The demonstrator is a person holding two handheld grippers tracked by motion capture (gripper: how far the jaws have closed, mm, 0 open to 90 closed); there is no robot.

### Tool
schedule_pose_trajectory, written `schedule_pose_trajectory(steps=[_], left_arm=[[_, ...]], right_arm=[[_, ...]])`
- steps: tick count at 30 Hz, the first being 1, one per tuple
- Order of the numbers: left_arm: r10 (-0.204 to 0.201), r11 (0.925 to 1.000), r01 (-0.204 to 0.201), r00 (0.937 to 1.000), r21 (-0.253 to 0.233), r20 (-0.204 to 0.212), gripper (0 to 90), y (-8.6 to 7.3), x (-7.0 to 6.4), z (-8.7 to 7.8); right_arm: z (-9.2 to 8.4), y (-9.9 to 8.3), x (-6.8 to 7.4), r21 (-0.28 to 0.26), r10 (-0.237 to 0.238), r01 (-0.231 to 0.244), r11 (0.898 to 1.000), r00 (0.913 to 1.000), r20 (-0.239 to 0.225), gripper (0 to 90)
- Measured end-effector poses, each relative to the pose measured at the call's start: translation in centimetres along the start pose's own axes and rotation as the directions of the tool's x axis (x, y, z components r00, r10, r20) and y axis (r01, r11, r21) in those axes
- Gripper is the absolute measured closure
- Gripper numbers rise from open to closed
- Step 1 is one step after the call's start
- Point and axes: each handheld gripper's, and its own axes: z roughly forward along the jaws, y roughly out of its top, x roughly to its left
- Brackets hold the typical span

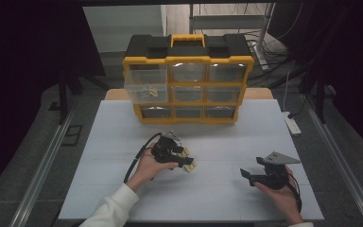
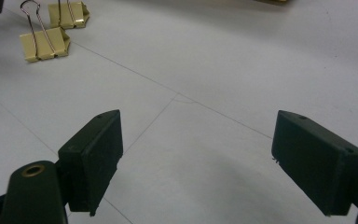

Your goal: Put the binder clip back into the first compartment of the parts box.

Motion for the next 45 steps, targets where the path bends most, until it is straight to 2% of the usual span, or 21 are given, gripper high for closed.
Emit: schedule_pose_trajectory(steps=[5, 12, 13, 14, 17, 19, 22, 24, 26, 28, 34, 35, 42, 43, 45], left_arm=[[-0.016, 0.9993, 0.016, 0.9998, 0.034, 0.008, 40.1, -0.1, 0.2, 0.5], [-0.036, 0.9987, 0.034, 0.9987, 0.037, 0.036, 79.8, -0.2, 0.5, 0.7], [-0.050, 0.9984, 0.048, 0.9965, 0.030, 0.067, 82.2, -0.2, 0.6, 0.6], [-0.050, 0.9984, 0.048, 0.9965, 0.030, 0.067, 84.6, -0.2, 0.6, 0.6], [-0.064, 0.9980, 0.063, 0.9906, 0.008, 0.121, 88.6, -0.1, 0.5, 0.4], [-0.047, 0.9989, 0.046, 0.9925, 0.009, 0.113, 89.2, -0.1, 0.4, 0.3], [-0.033, 0.9985, 0.039, 0.9906, -0.039, 0.133, 89.3, 0.1, 0.2, -0.7], [-0.028, 0.9970, 0.038, 0.9910, -0.068, 0.131, 89.3, 0.2, -0.1, -1.4], [-0.021, 0.9968, 0.031, 0.9912, -0.074, 0.130, 89.3, 0.3, -0.1, -1.8], [-0.020, 0.9953, 0.032, 0.9905, -0.091, 0.136, 89.3, 0.3, -0.3, -2.5], [-0.015, 0.9860, 0.033, 0.9940, -0.164, 0.109, 89.3, 0.3, -0.5, -4.5], [-0.015, 0.9860, 0.033, 0.9940, -0.164, 0.109, 89.3, 0.3, -0.5, -4.5], [0.012, 0.9625, 0.014, 0.9954, -0.271, 0.095, 89.2, 1.0, -1.2, -7.7], [0.012, 0.9625, 0.014, 0.9954, -0.271, 0.095, 89.2, 1.0, -1.2, -7.7], [0.020, 0.9536, 0.008, 0.9958, -0.301, 0.089, 89.2, 1.2, -1.5, -8.7]], right_arm=[[0.0, 0.0, 0.0, 0.001, -0.001, 0.001, 1.000, 1.0000, 0.000, 16.8], [0.0, 0.0, 0.0, 0.001, 0.000, 0.000, 1.000, 1.0000, -0.001, 16.8], [0.0, 0.0, 0.0, 0.001, 0.001, -0.001, 1.000, 1.0000, -0.001, 16.8], [0.0, 0.0, 0.0, 0.001, 0.001, -0.001, 1.000, 1.0000, -0.002, 16.8], [0.0, 0.0, 0.0, -0.001, 0.000, 0.000, 1.000, 1.0000, 0.001, 16.8], [0.0, 0.0, 0.0, -0.004, -0.003, 0.003, 1.000, 1.0000, 0.002, 16.8], [-0.1, 0.0, 0.0, -0.007, -0.004, 0.004, 1.000, 1.0000, 0.003, 16.9], [-0.1, 0.0, 0.0, -0.008, -0.004, 0.004, 1.000, 1.0000, 0.004, 16.9], [0.0, 0.0, 0.0, -0.007, -0.004, 0.004, 1.000, 1.0000, 0.005, 16.9], [0.0, 0.0, 0.0, -0.007, -0.004, 0.004, 1.000, 1.0000, 0.004, 16.8], [0.0, 0.0, 0.0, -0.007, -0.003, 0.003, 1.000, 1.0000, 0.005, 16.8], [0.0, 0.0, 0.0, -0.007, -0.003, 0.003, 1.000, 1.0000, 0.004, 16.9], [0.0, 0.0, 0.0, -0.007, -0.003, 0.003, 1.000, 1.0000, 0.004, 16.8], [0.0, 0.0, 0.0, -0.007, -0.003, 0.003, 1.000, 1.0000, 0.002, 16.8], [0.0, 0.0, 0.0, -0.008, -0.002, 0.002, 1.000, 1.0000, 0.002, 16.8]])
